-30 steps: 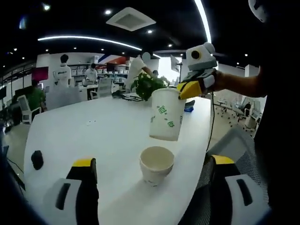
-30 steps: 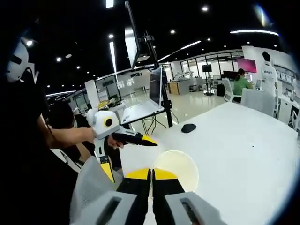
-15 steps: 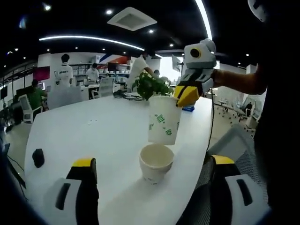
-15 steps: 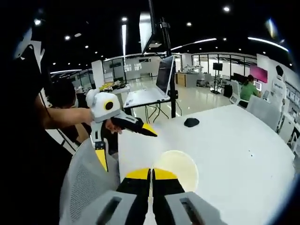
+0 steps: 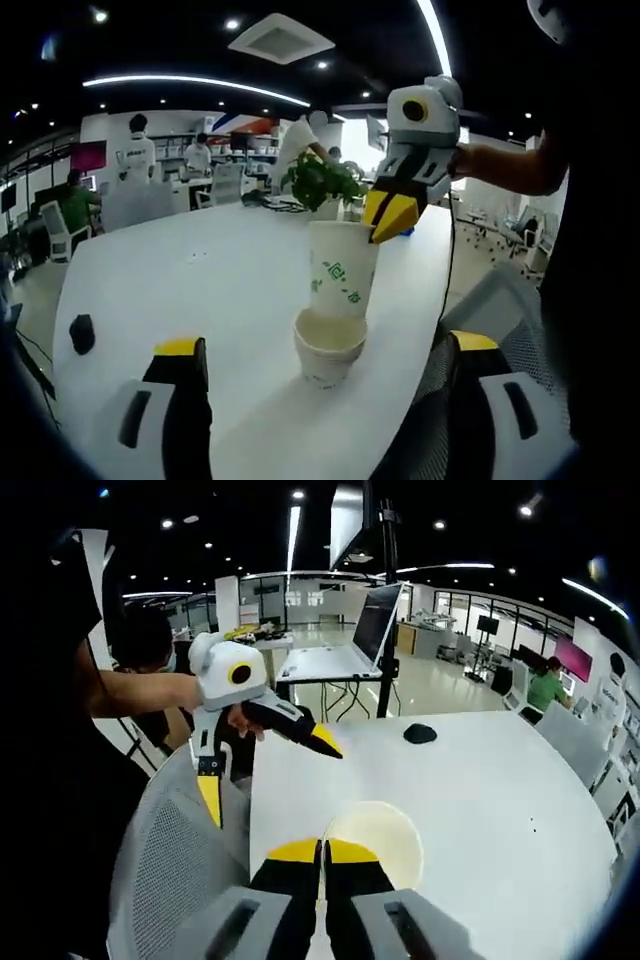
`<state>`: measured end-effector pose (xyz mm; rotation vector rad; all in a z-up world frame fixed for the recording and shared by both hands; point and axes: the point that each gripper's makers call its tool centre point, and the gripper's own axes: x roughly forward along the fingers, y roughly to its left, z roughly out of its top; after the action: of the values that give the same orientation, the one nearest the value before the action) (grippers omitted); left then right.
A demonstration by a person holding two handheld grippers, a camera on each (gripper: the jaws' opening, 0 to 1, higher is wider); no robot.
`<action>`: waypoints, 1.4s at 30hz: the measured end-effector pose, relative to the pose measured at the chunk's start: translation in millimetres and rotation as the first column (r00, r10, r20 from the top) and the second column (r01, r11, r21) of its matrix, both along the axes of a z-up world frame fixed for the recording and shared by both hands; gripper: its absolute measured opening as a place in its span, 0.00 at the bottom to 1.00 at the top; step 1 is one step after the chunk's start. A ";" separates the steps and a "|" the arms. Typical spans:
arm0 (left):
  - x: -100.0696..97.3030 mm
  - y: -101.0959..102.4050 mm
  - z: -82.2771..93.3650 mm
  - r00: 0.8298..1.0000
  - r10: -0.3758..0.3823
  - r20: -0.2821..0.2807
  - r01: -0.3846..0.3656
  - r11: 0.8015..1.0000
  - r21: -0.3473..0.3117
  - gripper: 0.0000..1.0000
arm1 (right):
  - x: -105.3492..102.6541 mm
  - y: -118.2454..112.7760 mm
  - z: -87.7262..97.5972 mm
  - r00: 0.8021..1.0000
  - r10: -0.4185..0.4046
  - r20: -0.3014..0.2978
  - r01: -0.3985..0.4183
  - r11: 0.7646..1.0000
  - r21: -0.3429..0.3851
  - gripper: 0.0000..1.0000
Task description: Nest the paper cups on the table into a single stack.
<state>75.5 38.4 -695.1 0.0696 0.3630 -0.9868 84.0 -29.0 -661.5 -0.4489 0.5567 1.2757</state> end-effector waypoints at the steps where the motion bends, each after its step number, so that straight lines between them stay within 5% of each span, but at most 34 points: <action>1: -0.6 0.0 -0.6 1.000 0.001 -0.001 -0.001 1.000 0.001 0.97 | -0.8 0.5 -1.6 1.000 0.005 0.004 -0.005 1.000 -0.008 0.00; 23: -8.6 0.1 -8.2 1.000 -0.002 -0.013 0.002 1.000 0.007 0.98 | -7.9 15.9 -39.0 0.998 0.050 0.026 -0.046 0.991 -0.122 0.00; 42: -13.8 -2.8 -17.9 0.999 -0.020 -0.030 0.021 0.999 0.032 0.98 | -10.4 22.5 -66.9 0.999 0.050 -0.017 -0.052 0.988 -0.144 0.00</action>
<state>61.7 35.6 -713.0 0.0875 0.4063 -1.0030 73.6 -6.4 -728.4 -0.5786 0.6555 1.2923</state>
